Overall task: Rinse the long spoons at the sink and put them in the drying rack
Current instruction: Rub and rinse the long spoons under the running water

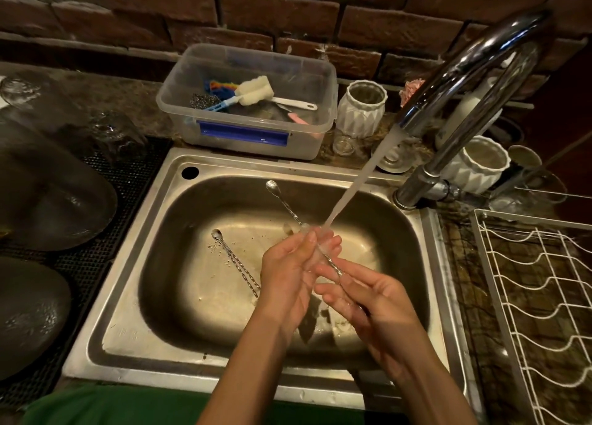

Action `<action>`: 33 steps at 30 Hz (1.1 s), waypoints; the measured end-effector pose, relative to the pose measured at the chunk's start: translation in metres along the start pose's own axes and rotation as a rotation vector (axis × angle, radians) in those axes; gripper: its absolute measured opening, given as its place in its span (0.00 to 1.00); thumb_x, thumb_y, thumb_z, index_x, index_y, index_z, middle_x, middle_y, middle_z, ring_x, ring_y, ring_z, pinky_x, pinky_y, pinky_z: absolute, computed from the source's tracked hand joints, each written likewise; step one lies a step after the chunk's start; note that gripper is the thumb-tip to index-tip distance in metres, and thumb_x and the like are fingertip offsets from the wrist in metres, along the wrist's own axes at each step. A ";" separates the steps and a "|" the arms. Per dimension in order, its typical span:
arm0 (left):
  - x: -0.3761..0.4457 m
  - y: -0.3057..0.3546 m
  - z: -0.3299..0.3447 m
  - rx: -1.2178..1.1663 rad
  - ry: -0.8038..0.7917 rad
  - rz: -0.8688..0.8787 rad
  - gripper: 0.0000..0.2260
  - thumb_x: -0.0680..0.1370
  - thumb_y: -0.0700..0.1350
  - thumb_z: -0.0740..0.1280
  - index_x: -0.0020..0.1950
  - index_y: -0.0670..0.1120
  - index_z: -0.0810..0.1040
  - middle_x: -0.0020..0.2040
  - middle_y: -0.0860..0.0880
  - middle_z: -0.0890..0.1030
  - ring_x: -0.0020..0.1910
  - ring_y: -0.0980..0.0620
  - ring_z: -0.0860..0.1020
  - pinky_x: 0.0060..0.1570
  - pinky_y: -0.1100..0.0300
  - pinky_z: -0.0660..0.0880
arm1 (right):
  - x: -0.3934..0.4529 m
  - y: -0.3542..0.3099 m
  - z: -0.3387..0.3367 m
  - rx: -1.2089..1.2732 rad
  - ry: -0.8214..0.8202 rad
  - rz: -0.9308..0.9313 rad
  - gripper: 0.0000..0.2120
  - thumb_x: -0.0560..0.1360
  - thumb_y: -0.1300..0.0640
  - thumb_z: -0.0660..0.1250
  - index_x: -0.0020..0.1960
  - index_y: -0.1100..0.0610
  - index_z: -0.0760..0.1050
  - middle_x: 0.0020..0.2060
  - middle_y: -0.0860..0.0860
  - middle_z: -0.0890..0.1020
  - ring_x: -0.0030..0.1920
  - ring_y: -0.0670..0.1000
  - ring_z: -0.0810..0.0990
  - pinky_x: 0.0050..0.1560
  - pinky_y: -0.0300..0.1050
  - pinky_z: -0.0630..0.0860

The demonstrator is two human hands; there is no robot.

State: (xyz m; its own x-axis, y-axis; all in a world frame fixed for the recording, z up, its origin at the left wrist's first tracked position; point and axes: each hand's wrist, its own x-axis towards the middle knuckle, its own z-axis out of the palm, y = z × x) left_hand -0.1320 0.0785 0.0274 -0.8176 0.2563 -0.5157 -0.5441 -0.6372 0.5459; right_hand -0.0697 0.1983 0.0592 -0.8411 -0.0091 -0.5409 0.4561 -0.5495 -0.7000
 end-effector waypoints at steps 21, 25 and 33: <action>-0.008 -0.019 0.008 -0.130 0.123 -0.051 0.11 0.82 0.34 0.61 0.60 0.28 0.75 0.56 0.30 0.83 0.53 0.37 0.85 0.49 0.50 0.84 | -0.073 0.018 -0.019 0.017 0.160 0.044 0.13 0.77 0.73 0.59 0.58 0.66 0.78 0.48 0.63 0.86 0.42 0.66 0.86 0.34 0.46 0.84; -0.008 -0.018 0.005 -0.122 0.157 -0.038 0.10 0.82 0.32 0.60 0.58 0.27 0.75 0.55 0.29 0.82 0.50 0.38 0.86 0.46 0.52 0.84 | -0.082 0.024 -0.019 0.027 0.182 0.054 0.13 0.78 0.73 0.58 0.57 0.66 0.78 0.48 0.63 0.86 0.41 0.68 0.85 0.32 0.47 0.83; -0.009 -0.019 0.006 -0.065 0.221 -0.013 0.08 0.80 0.31 0.64 0.58 0.29 0.76 0.56 0.30 0.82 0.50 0.38 0.85 0.49 0.52 0.84 | -0.093 0.037 -0.019 -0.315 0.290 -0.086 0.18 0.77 0.74 0.60 0.53 0.59 0.83 0.42 0.57 0.88 0.38 0.62 0.87 0.39 0.46 0.84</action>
State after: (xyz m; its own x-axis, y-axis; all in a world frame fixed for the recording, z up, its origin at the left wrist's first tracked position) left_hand -0.1156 0.0926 0.0252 -0.7455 0.1040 -0.6584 -0.5352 -0.6822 0.4982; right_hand 0.0307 0.1948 0.0751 -0.7841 0.2850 -0.5514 0.4922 -0.2558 -0.8321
